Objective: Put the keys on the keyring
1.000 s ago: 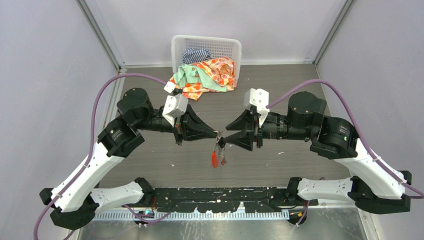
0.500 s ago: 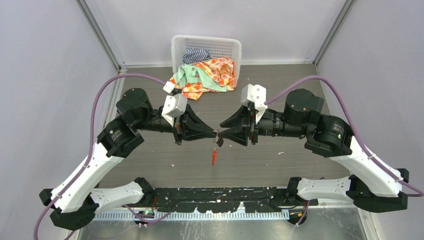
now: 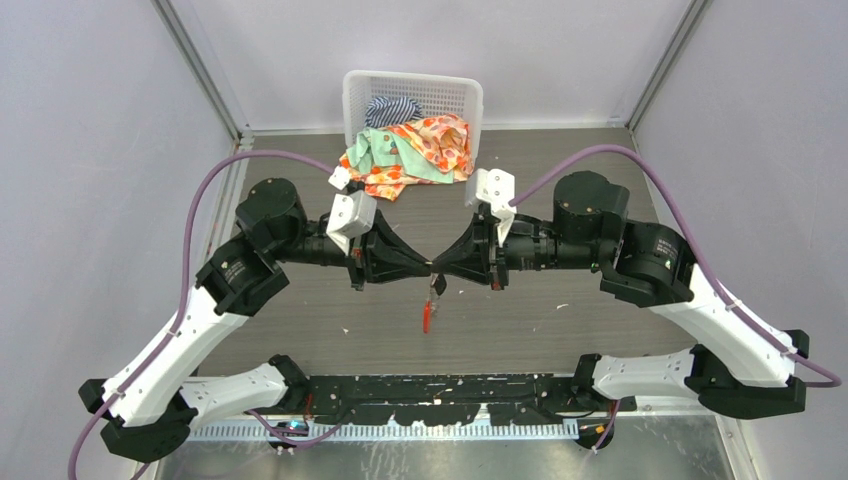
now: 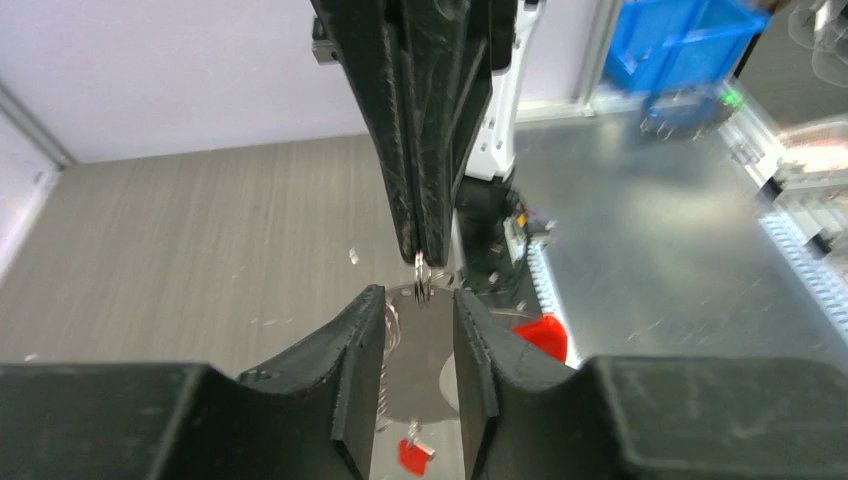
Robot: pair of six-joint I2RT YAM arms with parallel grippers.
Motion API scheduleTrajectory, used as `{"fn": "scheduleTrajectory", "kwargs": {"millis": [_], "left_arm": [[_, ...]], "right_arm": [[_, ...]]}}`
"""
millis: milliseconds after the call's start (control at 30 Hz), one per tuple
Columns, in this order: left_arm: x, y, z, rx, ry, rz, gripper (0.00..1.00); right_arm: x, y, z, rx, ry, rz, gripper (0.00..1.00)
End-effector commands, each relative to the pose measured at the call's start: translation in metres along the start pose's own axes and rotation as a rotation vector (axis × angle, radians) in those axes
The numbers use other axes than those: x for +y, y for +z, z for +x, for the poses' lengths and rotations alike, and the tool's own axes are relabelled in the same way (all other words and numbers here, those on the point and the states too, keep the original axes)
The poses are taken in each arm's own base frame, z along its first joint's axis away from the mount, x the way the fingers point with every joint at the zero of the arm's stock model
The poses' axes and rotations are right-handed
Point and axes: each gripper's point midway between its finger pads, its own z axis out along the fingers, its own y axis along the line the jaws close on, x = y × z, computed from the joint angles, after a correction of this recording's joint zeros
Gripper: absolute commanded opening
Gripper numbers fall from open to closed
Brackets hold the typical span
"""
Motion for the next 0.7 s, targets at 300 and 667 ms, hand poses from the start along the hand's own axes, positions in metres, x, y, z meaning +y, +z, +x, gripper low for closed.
{"fn": "scheduleTrajectory", "kwargs": {"millis": [300,667], "left_arm": [[0.008,-0.013,0.037,0.158,0.225,0.002,0.29],[0.011,-0.017,0.071,0.238,0.257,0.000,0.24]], "right_arm": [[-0.006,0.020,0.047,0.329,0.165,0.013,0.01],[-0.002,0.032,0.049,0.349,0.189,-0.029,0.01]]}}
